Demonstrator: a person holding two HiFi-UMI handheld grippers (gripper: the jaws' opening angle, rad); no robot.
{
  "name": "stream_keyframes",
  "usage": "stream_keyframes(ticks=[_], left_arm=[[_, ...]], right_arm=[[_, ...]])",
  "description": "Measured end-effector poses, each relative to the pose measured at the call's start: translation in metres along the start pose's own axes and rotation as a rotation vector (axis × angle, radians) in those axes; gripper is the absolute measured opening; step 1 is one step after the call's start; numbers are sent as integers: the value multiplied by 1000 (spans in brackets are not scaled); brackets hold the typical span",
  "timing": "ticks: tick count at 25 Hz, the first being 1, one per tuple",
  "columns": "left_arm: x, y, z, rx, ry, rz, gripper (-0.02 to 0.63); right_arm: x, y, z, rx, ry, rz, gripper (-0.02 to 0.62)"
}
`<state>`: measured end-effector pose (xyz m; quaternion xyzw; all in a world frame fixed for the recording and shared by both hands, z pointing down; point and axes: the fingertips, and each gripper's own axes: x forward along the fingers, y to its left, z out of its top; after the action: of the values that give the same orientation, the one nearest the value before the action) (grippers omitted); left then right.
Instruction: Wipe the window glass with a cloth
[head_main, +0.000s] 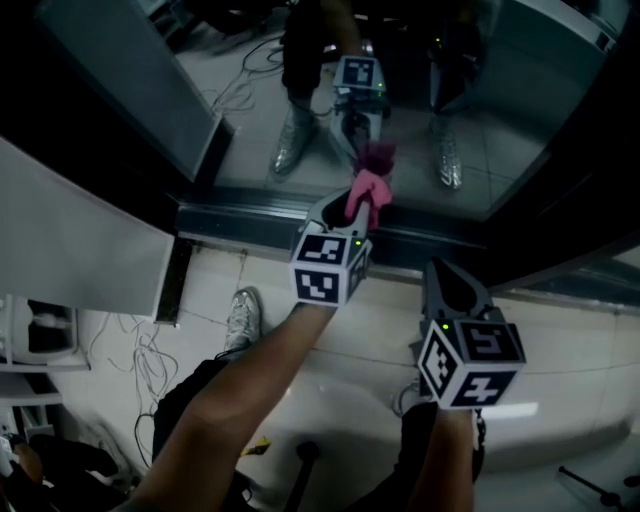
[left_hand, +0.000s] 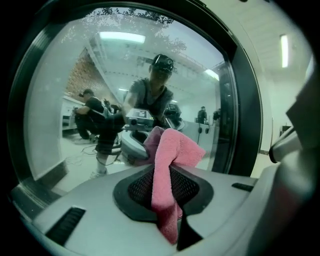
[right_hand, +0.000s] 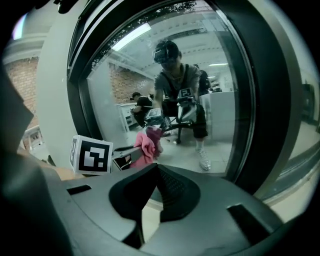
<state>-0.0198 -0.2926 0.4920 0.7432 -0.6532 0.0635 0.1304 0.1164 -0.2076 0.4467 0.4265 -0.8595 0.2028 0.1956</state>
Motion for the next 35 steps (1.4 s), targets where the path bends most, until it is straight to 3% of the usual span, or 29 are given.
stream_keyframes(ticks=[22,29,35], left_arm=[[-66,186,-14,-36,8,193,60],[-97,274,-19,-54,15,249,61],[-102,288,-18,-46,-3,280,61]], right_arm=[[91,132,-2,-105,16,149,6],[137,215,1,-144,18,218,6],[145,232,-6,-193,14,260,6]])
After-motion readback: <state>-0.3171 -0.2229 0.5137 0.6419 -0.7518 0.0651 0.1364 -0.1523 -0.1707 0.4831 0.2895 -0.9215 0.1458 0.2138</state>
